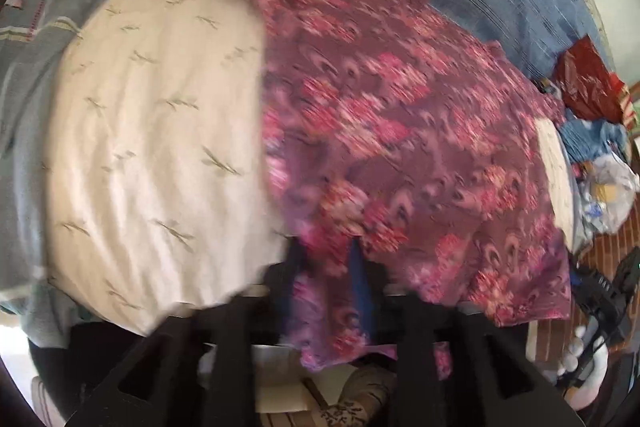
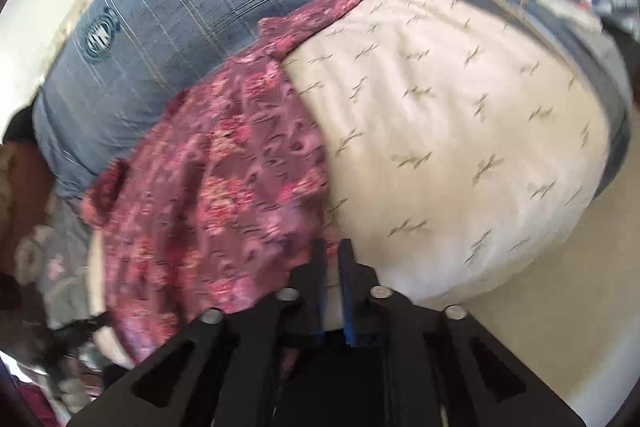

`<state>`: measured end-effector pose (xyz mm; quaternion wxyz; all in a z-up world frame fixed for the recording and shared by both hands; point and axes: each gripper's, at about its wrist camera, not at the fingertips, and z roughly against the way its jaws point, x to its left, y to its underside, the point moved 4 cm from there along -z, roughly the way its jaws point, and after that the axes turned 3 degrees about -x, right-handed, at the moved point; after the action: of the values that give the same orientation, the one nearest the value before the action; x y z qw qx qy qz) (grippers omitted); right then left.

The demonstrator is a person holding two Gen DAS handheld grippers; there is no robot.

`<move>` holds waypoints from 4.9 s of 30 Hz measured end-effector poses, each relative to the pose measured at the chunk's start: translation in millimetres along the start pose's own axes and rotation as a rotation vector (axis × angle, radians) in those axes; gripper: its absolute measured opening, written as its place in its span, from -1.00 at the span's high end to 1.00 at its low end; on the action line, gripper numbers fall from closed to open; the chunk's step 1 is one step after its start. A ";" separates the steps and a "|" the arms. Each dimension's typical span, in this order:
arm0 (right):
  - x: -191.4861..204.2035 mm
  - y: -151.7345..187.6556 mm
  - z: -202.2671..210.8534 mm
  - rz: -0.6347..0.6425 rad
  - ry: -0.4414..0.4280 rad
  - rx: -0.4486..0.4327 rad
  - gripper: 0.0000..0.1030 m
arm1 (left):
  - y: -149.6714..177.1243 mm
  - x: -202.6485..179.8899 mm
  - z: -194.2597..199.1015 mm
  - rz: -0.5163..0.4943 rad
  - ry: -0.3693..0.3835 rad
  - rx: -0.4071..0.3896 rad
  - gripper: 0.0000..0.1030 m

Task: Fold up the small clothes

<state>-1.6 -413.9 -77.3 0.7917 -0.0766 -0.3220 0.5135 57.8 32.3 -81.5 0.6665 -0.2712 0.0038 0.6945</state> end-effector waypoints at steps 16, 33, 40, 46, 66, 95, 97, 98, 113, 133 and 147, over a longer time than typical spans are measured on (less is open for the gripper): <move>10.0 7.6 12.2 -0.028 -0.266 0.044 0.92 | -20.8 4.0 26.3 0.070 0.067 -0.027 0.93; -31.3 -17.1 23.8 -0.023 -0.003 -0.061 0.57 | -58.5 -20.4 40.2 -0.006 -0.035 -0.165 0.42; 29.5 -58.9 -18.0 0.103 -0.122 -0.174 0.46 | -63.8 -39.5 -37.9 -0.048 -0.137 -0.125 0.00; 23.2 -52.0 -71.4 0.206 -0.047 -0.059 0.50 | -58.0 -56.8 -62.0 -0.172 -0.169 -0.123 0.03; -164.3 -328.9 -150.5 -0.596 -0.023 -0.331 -0.06 | -177.3 -51.0 -123.4 -0.114 -0.019 -0.124 0.00; 159.3 -244.8 -154.1 0.046 -0.149 -0.206 0.91 | -225.3 40.6 -114.9 0.183 0.157 -0.227 0.01; 201.5 -220.9 -169.3 0.110 -0.191 -0.155 0.90 | -226.8 43.4 -114.8 0.202 0.180 -0.216 0.01; 219.0 -211.5 -174.1 0.134 -0.210 -0.137 0.90 | -228.0 45.2 -113.5 0.214 0.196 -0.211 0.01; 352.4 -3.0 -203.5 0.475 -0.352 0.237 0.24 | -231.8 62.9 -109.8 0.276 0.434 -0.157 -0.28; 92.4 -153.2 -125.0 -0.262 -0.228 -0.210 0.93 | -236.6 28.5 -120.3 0.116 0.283 -0.156 0.83; 156.6 -111.6 -119.5 -0.048 -0.094 -0.124 0.78 | -230.2 48.8 -10.8 0.040 0.272 -0.434 0.16</move>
<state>195.4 -305.3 -52.7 0.7814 -0.0937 -0.3920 0.4764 277.1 99.1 -27.3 0.5722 -0.4987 -0.0504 0.6491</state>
